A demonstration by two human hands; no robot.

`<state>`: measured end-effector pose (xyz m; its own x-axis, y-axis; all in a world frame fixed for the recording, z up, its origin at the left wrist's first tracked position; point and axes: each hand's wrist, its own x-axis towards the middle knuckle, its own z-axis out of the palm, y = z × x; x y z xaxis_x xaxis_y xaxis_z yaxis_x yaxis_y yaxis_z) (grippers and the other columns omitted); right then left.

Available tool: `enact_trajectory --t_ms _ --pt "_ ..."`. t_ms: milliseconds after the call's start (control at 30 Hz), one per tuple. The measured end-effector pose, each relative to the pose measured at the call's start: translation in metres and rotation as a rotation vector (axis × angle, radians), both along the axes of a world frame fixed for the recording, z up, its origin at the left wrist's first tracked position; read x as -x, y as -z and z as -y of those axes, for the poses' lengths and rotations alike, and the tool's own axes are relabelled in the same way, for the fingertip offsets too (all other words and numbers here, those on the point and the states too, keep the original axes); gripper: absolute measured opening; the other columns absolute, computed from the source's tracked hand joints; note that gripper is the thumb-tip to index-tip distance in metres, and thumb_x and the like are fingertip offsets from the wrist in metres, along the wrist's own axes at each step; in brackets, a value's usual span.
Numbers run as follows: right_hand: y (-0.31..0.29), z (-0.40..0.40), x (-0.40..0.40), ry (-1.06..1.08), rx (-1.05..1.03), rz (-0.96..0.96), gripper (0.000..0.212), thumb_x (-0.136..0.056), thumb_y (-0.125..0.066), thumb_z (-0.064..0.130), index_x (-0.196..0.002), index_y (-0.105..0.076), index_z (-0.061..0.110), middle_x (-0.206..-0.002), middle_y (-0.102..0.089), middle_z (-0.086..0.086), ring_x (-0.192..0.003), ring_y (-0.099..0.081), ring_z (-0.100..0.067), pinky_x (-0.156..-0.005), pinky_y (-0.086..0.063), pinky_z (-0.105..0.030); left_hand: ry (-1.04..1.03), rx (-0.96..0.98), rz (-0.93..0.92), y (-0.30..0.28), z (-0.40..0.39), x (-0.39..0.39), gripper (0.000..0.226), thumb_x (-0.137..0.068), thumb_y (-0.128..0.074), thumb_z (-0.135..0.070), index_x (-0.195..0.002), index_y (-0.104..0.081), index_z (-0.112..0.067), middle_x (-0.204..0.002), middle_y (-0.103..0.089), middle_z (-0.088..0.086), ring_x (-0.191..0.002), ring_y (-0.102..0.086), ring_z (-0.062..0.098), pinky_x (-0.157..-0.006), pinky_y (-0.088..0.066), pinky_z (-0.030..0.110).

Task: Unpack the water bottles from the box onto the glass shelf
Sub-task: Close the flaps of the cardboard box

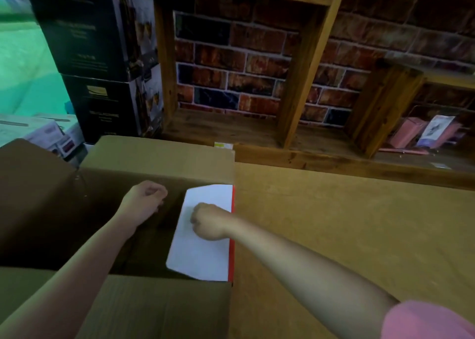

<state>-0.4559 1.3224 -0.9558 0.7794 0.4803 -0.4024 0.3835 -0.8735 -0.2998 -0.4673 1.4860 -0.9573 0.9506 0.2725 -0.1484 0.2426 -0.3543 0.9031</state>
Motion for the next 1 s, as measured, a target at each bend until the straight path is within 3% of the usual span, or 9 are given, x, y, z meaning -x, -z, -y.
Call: enact_trajectory --t_ms 100,267,367,500,600,700,867,933,1000 --pt "0.006 -0.008 -0.004 -0.013 0.047 0.042 0.018 -0.089 -0.041 0.004 -0.079 -0.055 -0.003 -0.105 -0.049 -0.021 -0.106 -0.051 -0.038 -0.080 -0.043 -0.036 -0.031 -0.054 -0.027 0.000 -0.020 0.009 0.008 -0.092 -0.056 -0.017 -0.098 -0.059 -0.018 -0.107 -0.063 0.008 -0.104 -0.060 0.026 -0.098 -0.047 0.046" --pt "-0.005 -0.056 -0.004 -0.057 -0.085 0.202 0.026 -0.093 -0.044 0.015 -0.114 -0.054 0.003 -0.120 -0.045 -0.017 -0.114 -0.041 -0.033 -0.085 -0.038 -0.037 -0.121 -0.201 -0.014 -0.007 -0.067 0.030 0.026 -0.092 -0.056 -0.018 -0.116 -0.058 -0.011 -0.112 -0.061 0.006 -0.103 -0.055 0.020 -0.083 -0.042 0.030" --pt "-0.003 -0.089 0.000 -0.104 -0.116 0.181 0.027 -0.094 -0.045 0.018 -0.117 -0.053 0.005 -0.122 -0.043 -0.015 -0.118 -0.038 -0.031 -0.092 -0.041 -0.040 -0.241 -0.312 -0.019 -0.008 -0.103 0.045 0.029 -0.090 -0.056 -0.018 -0.118 -0.057 -0.010 -0.121 -0.058 0.011 -0.114 -0.052 0.027 -0.092 -0.042 0.035" --pt "0.001 -0.123 0.009 -0.161 -0.185 0.174 0.032 -0.094 -0.046 0.020 -0.123 -0.051 0.008 -0.126 -0.040 -0.011 -0.121 -0.035 -0.027 -0.095 -0.040 -0.038 -0.486 -0.474 -0.042 -0.010 -0.142 0.066 0.037 -0.088 -0.057 -0.021 -0.123 -0.049 -0.011 -0.135 -0.034 0.020 -0.131 -0.024 0.038 -0.106 -0.029 0.046" --pt "0.002 -0.142 0.015 -0.186 -0.229 0.173 0.037 -0.094 -0.046 0.022 -0.129 -0.049 0.011 -0.130 -0.038 -0.009 -0.124 -0.032 -0.024 -0.098 -0.039 -0.036 -0.610 -0.527 -0.006 -0.008 -0.168 0.079 0.049 -0.083 -0.059 -0.019 -0.127 -0.039 -0.009 -0.143 -0.019 0.022 -0.134 -0.016 0.040 -0.111 -0.023 0.050" --pt "0.001 -0.153 0.019 -0.179 -0.263 0.178 0.037 -0.094 -0.047 0.023 -0.130 -0.049 0.014 -0.133 -0.037 -0.007 -0.128 -0.030 -0.022 -0.101 -0.038 -0.035 -0.739 -0.436 0.028 -0.005 -0.187 0.083 0.062 -0.079 -0.056 -0.022 -0.133 -0.025 -0.012 -0.147 -0.019 0.025 -0.133 -0.022 0.045 -0.110 -0.026 0.057" --pt "-0.003 -0.154 0.020 -0.182 -0.299 0.195 0.038 -0.095 -0.047 0.023 -0.132 -0.048 0.015 -0.134 -0.036 -0.005 -0.129 -0.029 -0.021 -0.102 -0.036 -0.035 -0.770 -0.275 0.167 -0.013 -0.177 0.082 0.074 -0.087 -0.056 -0.008 -0.146 -0.011 0.000 -0.147 -0.018 0.024 -0.132 -0.031 0.041 -0.108 -0.031 0.046" --pt "-0.006 -0.149 0.018 -0.179 -0.325 0.196 0.038 -0.095 -0.046 0.022 -0.133 -0.047 0.015 -0.134 -0.036 -0.005 -0.129 -0.029 -0.020 -0.102 -0.036 -0.034 -0.759 -0.314 0.215 -0.014 -0.169 0.078 0.072 -0.088 -0.058 -0.013 -0.145 -0.016 -0.002 -0.141 -0.033 0.023 -0.128 -0.039 0.040 -0.107 -0.036 0.047" --pt "-0.010 -0.143 0.015 -0.149 -0.363 0.215 0.038 -0.096 -0.045 0.020 -0.134 -0.047 0.015 -0.135 -0.037 -0.005 -0.130 -0.030 -0.020 -0.102 -0.035 -0.032 -0.698 -0.355 0.243 -0.015 -0.159 0.074 0.056 -0.089 -0.058 -0.023 -0.136 -0.031 -0.008 -0.118 -0.056 0.016 -0.104 -0.058 0.032 -0.086 -0.050 0.045"
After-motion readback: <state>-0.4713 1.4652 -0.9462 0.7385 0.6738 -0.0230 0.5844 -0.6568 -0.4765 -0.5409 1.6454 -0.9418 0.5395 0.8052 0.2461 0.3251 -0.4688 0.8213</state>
